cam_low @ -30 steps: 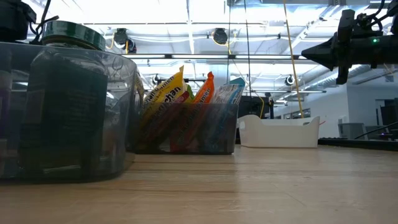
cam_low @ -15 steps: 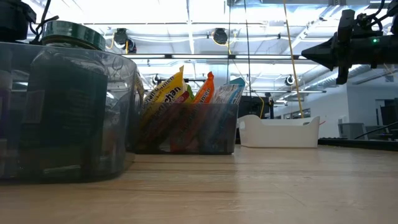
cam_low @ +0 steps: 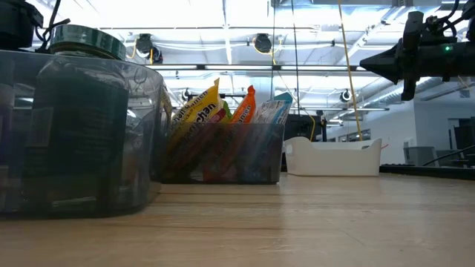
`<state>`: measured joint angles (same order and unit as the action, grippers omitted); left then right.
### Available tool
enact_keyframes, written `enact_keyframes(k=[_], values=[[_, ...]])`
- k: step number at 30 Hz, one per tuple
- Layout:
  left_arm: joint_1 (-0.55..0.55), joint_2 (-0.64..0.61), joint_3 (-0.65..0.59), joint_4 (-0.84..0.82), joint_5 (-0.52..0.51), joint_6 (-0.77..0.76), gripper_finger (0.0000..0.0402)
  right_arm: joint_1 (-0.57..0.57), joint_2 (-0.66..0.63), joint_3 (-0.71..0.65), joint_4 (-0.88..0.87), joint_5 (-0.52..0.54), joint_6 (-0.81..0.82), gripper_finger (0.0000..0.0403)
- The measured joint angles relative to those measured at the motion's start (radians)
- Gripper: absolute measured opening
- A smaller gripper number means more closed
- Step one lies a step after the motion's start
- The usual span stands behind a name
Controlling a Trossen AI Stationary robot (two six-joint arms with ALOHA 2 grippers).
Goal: Pick & Place Food Item
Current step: Return to Home Position
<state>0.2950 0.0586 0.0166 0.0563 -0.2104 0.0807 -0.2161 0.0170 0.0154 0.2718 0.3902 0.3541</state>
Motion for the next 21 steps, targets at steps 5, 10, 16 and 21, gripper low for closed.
enact_keyframes(k=[5, 10, 16, 21], values=[[0.000, 0.000, 0.000, 0.000, 0.000, 0.000, 0.0037, 0.000, 0.000, 0.000, 0.000, 0.000, 0.000, 0.0000], [0.000, 0.000, 0.000, 0.000, 0.000, 0.000, 0.0037, 0.000, 0.000, 0.000, 0.000, 0.000, 0.000, 0.0000], [0.000, 0.000, 0.000, 0.000, 0.000, 0.000, 0.0037, 0.006, 0.000, 0.000, 0.000, 0.001, 0.000, 0.0000], [0.000, 0.000, 0.000, 0.000, 0.000, 0.000, 0.0037, 0.020, 0.000, 0.000, 0.000, 0.000, 0.000, 0.0000]])
